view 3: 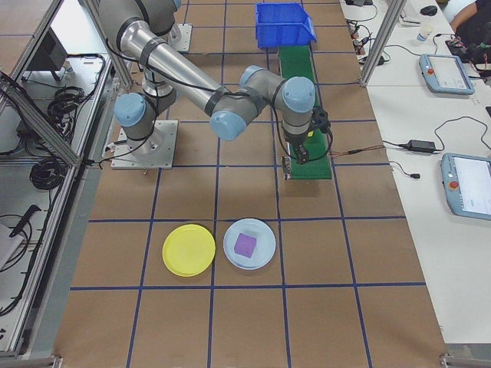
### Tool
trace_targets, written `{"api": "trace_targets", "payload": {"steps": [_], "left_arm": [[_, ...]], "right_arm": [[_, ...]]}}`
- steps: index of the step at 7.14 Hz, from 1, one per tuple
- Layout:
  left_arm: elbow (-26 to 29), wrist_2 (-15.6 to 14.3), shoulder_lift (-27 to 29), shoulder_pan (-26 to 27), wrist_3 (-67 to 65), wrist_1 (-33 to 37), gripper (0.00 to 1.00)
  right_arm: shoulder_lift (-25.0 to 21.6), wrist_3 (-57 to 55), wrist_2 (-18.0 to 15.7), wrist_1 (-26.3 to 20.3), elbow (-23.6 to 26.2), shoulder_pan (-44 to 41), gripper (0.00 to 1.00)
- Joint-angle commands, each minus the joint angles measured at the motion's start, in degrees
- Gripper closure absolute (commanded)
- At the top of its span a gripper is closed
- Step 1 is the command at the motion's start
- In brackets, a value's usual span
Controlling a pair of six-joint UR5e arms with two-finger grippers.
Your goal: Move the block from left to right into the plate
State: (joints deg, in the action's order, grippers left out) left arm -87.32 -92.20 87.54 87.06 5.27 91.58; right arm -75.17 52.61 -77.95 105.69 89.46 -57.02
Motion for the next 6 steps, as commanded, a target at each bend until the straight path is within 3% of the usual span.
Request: {"api": "trace_targets", "payload": {"steps": [1, 2, 3, 6], "left_arm": [[-0.04, 0.18, 0.0, 0.04, 0.0, 0.17, 0.0], [-0.04, 2.53, 0.08, 0.04, 0.0, 0.96, 0.0], [-0.04, 2.46, 0.17, 0.04, 0.0, 0.97, 0.0], [-0.04, 1.94, 0.08, 0.04, 0.09, 0.97, 0.0]], "right_arm": [[2.81, -11.68, 5.14, 0.56, -0.08, -6.51, 0.0], [5.71, -15.74, 5.53, 4.22, -0.08, -7.48, 0.0], [6.87, -17.34, 8.49, 4.78, -0.77, -7.93, 0.0], [13.19, -19.12, 12.02, 5.57, -4.99, -7.93, 0.02]]}}
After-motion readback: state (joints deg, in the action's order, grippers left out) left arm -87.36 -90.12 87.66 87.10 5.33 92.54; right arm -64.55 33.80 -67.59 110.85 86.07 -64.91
